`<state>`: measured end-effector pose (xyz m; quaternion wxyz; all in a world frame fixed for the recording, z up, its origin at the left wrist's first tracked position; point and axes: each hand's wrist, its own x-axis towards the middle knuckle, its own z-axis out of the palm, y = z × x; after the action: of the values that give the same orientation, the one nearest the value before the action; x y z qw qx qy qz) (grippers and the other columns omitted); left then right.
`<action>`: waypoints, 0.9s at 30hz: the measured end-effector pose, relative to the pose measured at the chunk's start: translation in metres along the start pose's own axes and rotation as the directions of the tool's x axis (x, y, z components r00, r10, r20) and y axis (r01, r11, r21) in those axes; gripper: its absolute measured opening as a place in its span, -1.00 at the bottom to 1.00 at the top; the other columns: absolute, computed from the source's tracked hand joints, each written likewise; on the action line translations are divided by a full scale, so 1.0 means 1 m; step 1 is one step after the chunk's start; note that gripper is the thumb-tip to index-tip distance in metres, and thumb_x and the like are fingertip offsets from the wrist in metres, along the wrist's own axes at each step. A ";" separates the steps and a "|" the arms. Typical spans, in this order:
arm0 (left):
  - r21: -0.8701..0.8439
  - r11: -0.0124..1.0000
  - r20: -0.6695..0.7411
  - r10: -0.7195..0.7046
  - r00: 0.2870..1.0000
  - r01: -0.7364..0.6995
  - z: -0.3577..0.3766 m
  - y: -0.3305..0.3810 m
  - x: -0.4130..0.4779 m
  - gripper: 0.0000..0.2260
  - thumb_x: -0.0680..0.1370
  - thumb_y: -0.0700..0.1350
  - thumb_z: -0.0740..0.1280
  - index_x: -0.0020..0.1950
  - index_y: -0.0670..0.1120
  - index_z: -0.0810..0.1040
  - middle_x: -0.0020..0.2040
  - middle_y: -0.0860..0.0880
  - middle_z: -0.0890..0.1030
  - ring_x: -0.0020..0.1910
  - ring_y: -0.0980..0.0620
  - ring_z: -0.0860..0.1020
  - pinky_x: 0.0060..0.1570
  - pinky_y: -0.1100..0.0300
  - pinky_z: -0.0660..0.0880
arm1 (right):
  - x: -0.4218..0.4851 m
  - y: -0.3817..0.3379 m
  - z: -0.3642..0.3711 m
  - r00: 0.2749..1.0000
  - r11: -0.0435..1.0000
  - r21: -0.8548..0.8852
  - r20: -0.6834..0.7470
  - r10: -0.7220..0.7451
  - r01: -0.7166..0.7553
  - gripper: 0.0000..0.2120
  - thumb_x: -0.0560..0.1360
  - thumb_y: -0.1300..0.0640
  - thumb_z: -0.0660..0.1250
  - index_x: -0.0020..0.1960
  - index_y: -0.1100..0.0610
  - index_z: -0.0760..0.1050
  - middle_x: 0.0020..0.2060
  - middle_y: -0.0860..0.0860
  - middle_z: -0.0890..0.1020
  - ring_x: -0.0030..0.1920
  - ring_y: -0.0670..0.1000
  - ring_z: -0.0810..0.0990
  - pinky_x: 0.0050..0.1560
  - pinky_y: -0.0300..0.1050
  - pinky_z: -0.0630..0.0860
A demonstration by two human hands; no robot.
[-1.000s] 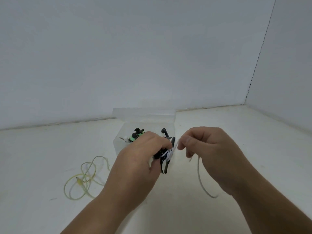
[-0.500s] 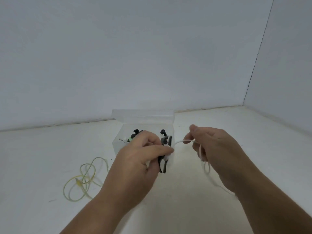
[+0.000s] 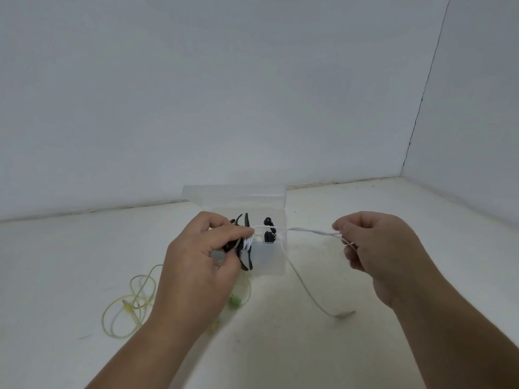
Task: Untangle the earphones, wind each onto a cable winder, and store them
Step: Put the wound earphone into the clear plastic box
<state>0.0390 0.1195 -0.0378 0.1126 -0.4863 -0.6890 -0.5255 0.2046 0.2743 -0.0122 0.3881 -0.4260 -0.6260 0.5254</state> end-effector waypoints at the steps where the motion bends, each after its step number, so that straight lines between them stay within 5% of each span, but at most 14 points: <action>1: 0.004 1.000 -0.005 -0.005 1.000 0.005 0.000 -0.001 0.000 -0.61 0.44 -0.41 0.44 -0.03 0.10 0.74 -0.10 0.14 0.57 -0.18 0.09 0.58 -0.40 0.49 0.31 | 0.001 0.000 -0.001 0.999 1.000 0.030 -0.044 -0.006 0.007 -0.89 0.54 0.26 0.37 -0.15 0.18 0.62 -0.38 0.04 0.54 -0.49 -0.06 0.46 -0.39 -0.15 0.45; 9: 0.012 0.999 -0.031 -0.040 0.999 0.040 -0.002 -0.001 0.001 -0.61 0.43 -0.39 0.44 -0.03 0.12 0.73 -0.10 0.15 0.55 -0.18 0.15 0.57 -0.29 0.53 0.32 | 0.015 0.003 -0.014 0.909 0.946 0.321 -0.406 0.097 0.042 -0.84 0.52 0.31 0.32 -0.01 0.11 0.61 -0.28 0.00 0.56 -0.34 -0.04 0.46 -0.29 -0.22 0.43; 12: -0.007 1.000 -0.016 -0.005 1.000 0.005 -0.002 0.004 -0.001 -0.64 0.44 -0.39 0.44 -0.04 0.09 0.74 -0.12 0.15 0.56 -0.30 0.23 0.53 -0.38 0.51 0.30 | 0.010 0.001 -0.013 0.894 0.986 0.124 -0.445 -0.047 0.113 -0.72 0.53 0.38 0.21 0.02 0.07 0.59 -0.25 -0.03 0.53 -0.40 -0.10 0.40 -0.51 -0.37 0.33; 16: -0.033 0.997 0.016 0.064 0.998 -0.063 -0.001 0.011 -0.004 -0.65 0.43 -0.42 0.45 -0.03 0.03 0.75 -0.12 0.12 0.56 -0.41 0.32 0.46 -0.44 0.51 0.27 | -0.010 -0.008 0.005 0.962 0.964 0.014 -0.058 -0.266 0.267 -0.74 0.44 0.43 0.30 -0.22 0.10 0.62 -0.45 -0.01 0.55 -0.51 -0.09 0.44 -0.48 -0.22 0.37; 19: -0.029 0.997 0.019 0.079 0.997 -0.078 -0.001 0.010 -0.004 -0.61 0.42 -0.44 0.45 -0.03 0.05 0.74 -0.11 0.12 0.56 -0.37 0.25 0.49 -0.44 0.51 0.26 | -0.021 -0.002 0.020 0.925 0.926 -0.222 0.299 -0.233 0.305 -0.84 0.44 0.26 0.41 -0.30 0.09 0.60 -0.44 -0.01 0.62 -0.47 -0.10 0.55 -0.37 -0.14 0.48; 22: -0.024 0.995 0.025 0.102 0.994 -0.101 -0.002 0.012 -0.004 -0.61 0.42 -0.44 0.45 -0.02 0.05 0.74 -0.11 0.13 0.56 -0.37 0.29 0.47 -0.45 0.52 0.26 | -0.023 0.007 0.028 0.904 0.779 -0.477 0.331 -0.271 0.408 -0.88 0.43 0.02 0.46 -0.29 -0.05 0.61 -0.29 -0.14 0.62 -0.35 -0.17 0.58 -0.29 -0.32 0.45; 25: -0.050 0.991 0.047 0.123 0.991 -0.121 -0.001 0.016 -0.006 -0.60 0.41 -0.47 0.43 -0.02 0.03 0.74 -0.11 0.10 0.57 -0.39 0.37 0.45 -0.47 0.54 0.23 | -0.025 0.009 0.029 0.893 0.772 -0.497 0.404 -0.198 0.396 -0.97 0.45 -0.05 0.45 -0.11 -0.12 0.65 -0.21 -0.14 0.59 -0.24 -0.23 0.55 -0.25 -0.38 0.37; 27: -0.041 0.991 0.048 0.129 0.990 -0.128 -0.001 0.016 -0.007 -0.61 0.41 -0.48 0.43 -0.03 0.00 0.75 -0.10 0.07 0.57 -0.39 0.39 0.44 -0.46 0.55 0.23 | -0.025 0.007 0.028 0.894 0.827 -0.436 0.417 -0.162 0.354 -0.92 0.49 0.03 0.44 -0.10 0.02 0.69 -0.26 -0.06 0.66 -0.36 -0.23 0.54 -0.31 -0.39 0.37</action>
<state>0.0546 0.1147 -0.0322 0.1194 -0.5450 -0.6488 -0.5175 0.1882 0.2418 -0.0237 0.2104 -0.3175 -0.8536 0.3554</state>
